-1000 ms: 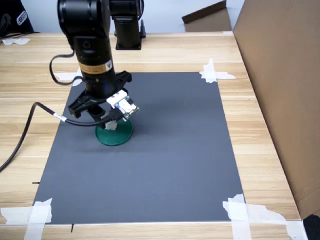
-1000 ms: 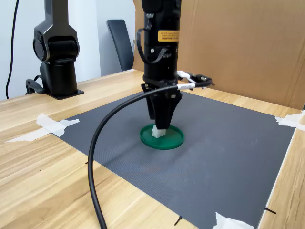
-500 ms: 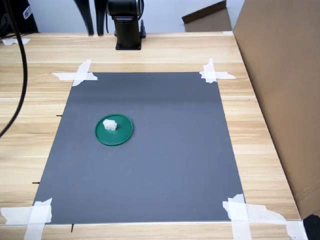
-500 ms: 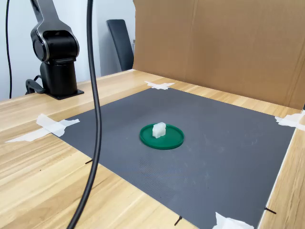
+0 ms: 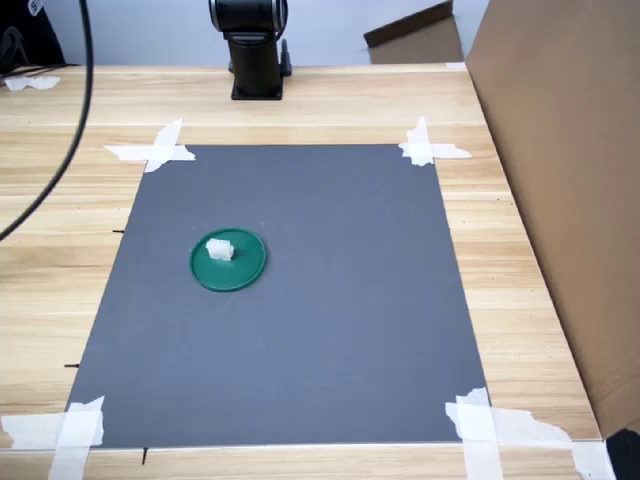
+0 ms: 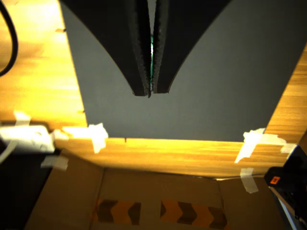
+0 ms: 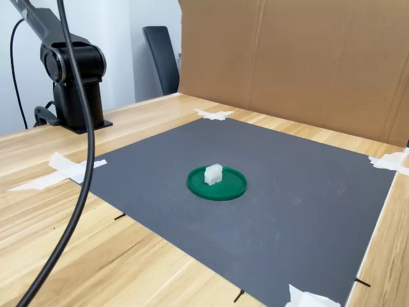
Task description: Grasp a white terminal and put it in the green lid.
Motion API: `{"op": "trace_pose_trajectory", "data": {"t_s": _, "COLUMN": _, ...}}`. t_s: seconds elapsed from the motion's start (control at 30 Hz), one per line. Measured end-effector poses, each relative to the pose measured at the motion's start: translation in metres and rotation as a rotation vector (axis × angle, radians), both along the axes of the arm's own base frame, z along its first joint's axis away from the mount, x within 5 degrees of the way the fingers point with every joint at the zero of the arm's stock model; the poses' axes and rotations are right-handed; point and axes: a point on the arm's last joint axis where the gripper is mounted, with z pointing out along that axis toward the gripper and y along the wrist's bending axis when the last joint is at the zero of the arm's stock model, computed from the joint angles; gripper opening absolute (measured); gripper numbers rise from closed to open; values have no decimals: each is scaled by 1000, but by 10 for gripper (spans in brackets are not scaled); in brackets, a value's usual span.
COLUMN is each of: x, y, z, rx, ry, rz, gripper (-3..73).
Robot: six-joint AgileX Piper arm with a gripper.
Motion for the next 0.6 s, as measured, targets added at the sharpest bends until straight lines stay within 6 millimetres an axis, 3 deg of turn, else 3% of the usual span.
{"op": "trace_pose_trajectory", "data": {"t_s": 0.23, "x": -33, "y": -4, "z": -41, "rx": 100, "ry": -25, "rz": -58, "gripper": -26}}
{"op": "trace_pose_trajectory", "data": {"t_s": 0.33, "x": -48, "y": -6, "z": -65, "rx": 85, "ry": -39, "rz": -68, "gripper": -26}}
{"op": "trace_pose_trajectory", "data": {"t_s": 0.4, "x": -57, "y": -6, "z": -91, "rx": 85, "ry": -33, "rz": -69, "gripper": -26}}
{"op": "trace_pose_trajectory", "data": {"t_s": 0.6, "x": -61, "y": -6, "z": -126, "rx": 26, "ry": 7, "rz": -63, "gripper": -26}}
